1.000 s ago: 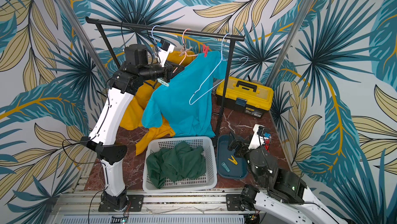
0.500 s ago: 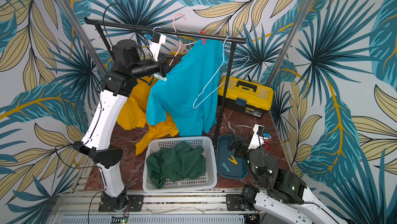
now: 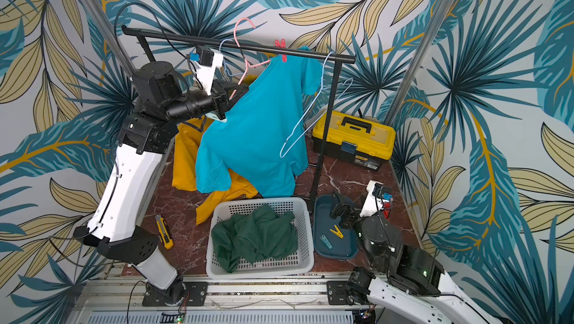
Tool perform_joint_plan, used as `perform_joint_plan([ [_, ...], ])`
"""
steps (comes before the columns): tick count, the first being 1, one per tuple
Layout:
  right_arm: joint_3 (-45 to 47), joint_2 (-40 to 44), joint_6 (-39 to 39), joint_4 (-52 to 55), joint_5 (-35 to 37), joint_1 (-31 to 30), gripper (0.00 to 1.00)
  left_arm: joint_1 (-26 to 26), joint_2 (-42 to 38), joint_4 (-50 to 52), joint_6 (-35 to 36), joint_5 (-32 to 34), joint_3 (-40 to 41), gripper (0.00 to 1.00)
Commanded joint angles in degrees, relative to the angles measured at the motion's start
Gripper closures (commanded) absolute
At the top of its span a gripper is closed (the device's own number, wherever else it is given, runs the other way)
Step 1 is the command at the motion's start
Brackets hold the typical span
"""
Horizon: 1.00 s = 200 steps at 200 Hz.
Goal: Remove the clothespins securing t-shirts to the hanger
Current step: Pick up the hanger from the clothes rail.
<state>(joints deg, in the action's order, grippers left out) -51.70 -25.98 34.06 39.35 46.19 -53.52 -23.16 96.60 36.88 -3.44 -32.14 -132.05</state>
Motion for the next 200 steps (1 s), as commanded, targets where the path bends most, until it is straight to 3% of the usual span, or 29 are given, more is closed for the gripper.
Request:
perform_joint_plan([
  [1,-1.0,0.5,-0.5,1.1,0.0,0.1,0.01,0.1,-2.4,-0.3,2.1,0.6,2.7,1.0],
  [58,-1.1,-0.1,0.5,1.1,-0.3,0.0,0.0,0.2,-5.3,-0.1,3.4,1.5,8.2,1.0],
  [117,-0.9,-1.9,1.1,0.9,-0.8,0.1,0.01,0.2,-13.5,0.0,3.8,3.8,14.6,1.0],
  [200,-0.8,-3.8,1.9,0.2,-1.3,0.1,0.0,0.2,-20.7,0.0,5.2,10.3,12.5,1.0],
])
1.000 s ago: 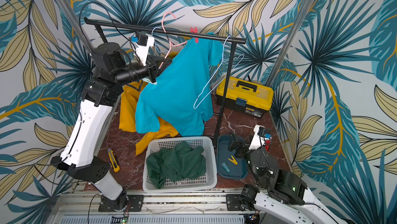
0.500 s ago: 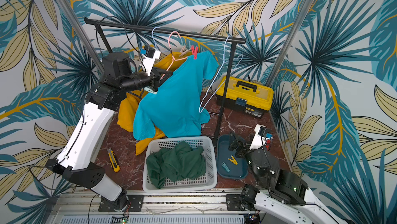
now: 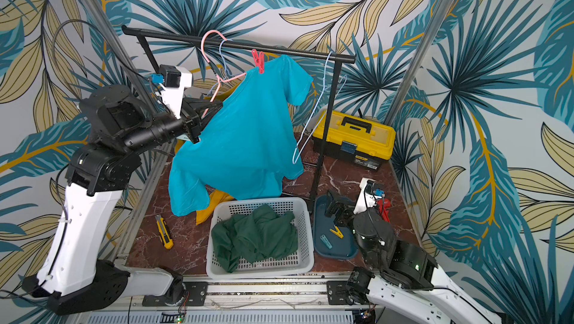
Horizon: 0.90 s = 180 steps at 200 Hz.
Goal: Remove the clothespins securing t-shirts to the hanger
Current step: Pick up the hanger from the clothes rail.
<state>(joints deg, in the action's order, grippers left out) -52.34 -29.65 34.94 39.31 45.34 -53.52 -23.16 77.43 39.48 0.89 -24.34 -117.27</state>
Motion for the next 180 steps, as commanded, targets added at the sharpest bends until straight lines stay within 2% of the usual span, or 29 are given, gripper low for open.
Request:
perform_joint_plan([
  [1,-0.2,-0.1,1.1,0.2,-0.5,0.1,0.01,0.2,-1.6,-2.6,0.9,2.6,-2.4,1.0],
  [55,-1.4,0.5,1.9,1.8,-1.9,0.1,0.0,0.3,-6.1,-0.3,4.5,8.4,-3.4,1.0],
  [87,-2.3,-0.1,1.3,2.1,-3.5,0.1,0.01,0.3,-8.4,2.2,5.8,5.6,-2.2,1.0],
  [128,-5.6,-5.4,0.4,2.3,-7.2,0.1,0.0,0.3,-13.7,2.2,6.0,3.1,8.7,1.0],
  [180,-13.6,-15.0,-5.4,-1.2,-15.5,0.1,0.01,0.3,-19.1,2.2,6.6,0.0,20.6,1.0],
])
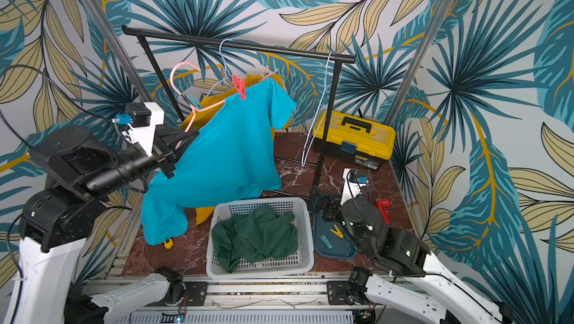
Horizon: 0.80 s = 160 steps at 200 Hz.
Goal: Remove the clothespins securing t-shirts to the hanger
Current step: Pick up the hanger from the clothes rail.
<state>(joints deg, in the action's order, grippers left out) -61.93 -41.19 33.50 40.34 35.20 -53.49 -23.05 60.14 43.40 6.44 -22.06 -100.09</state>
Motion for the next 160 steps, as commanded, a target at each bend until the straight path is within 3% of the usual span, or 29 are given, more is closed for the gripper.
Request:
perform_joint_plan([
  [1,-4.2,-3.7,-4.1,-2.3,-5.7,0.1,0.0,0.2,-1.8,-1.7,1.0,-2.4,3.6,1.0],
  [55,-17.8,-15.8,-9.8,-5.4,-19.2,0.0,0.0,0.2,-2.8,-1.7,0.4,-9.5,13.6,1.0],
  [114,-27.7,-25.2,-13.4,-9.1,-23.9,0.1,0.01,-0.7,-0.6,-1.8,-1.1,-15.7,18.6,1.0],
  [160,-32.3,-31.3,-14.2,-11.8,-27.8,0.1,0.07,-2.1,1.5,-1.8,-0.7,-16.9,18.4,1.0],
])
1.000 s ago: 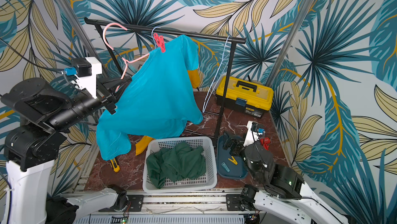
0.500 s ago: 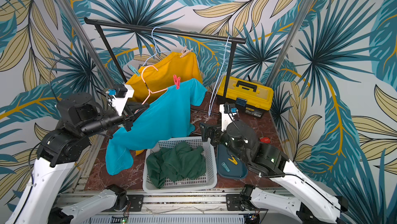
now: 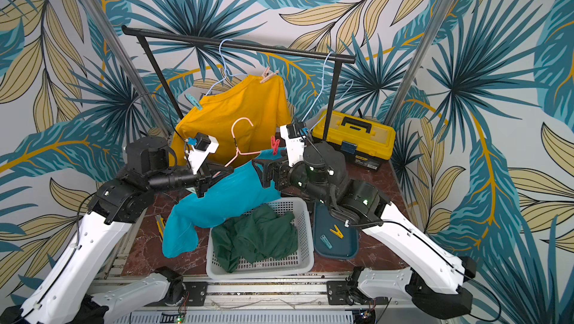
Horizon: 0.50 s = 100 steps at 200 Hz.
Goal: Remove the clothespins securing t-shirts to the hanger
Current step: Pick up the hanger from the clothes rail.
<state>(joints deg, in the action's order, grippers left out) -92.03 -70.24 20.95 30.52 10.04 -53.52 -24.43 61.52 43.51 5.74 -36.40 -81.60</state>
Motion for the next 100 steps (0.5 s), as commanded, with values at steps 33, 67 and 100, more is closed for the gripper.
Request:
perform_joint_plan([
  [33,-4.6,-5.0,-2.7,-3.0,-3.8,0.1,0.14,-1.1,1.3,-1.9,-0.1,-3.8,-0.3,1.0],
  [67,-7.0,-7.2,-3.4,-3.3,-4.2,0.1,0.23,-1.8,2.6,-1.8,-0.1,-5.3,-0.7,1.0],
  [100,-8.5,-8.8,-3.0,-4.1,-4.8,0.1,0.36,-2.4,3.0,-1.9,0.0,-5.3,-0.9,1.0],
])
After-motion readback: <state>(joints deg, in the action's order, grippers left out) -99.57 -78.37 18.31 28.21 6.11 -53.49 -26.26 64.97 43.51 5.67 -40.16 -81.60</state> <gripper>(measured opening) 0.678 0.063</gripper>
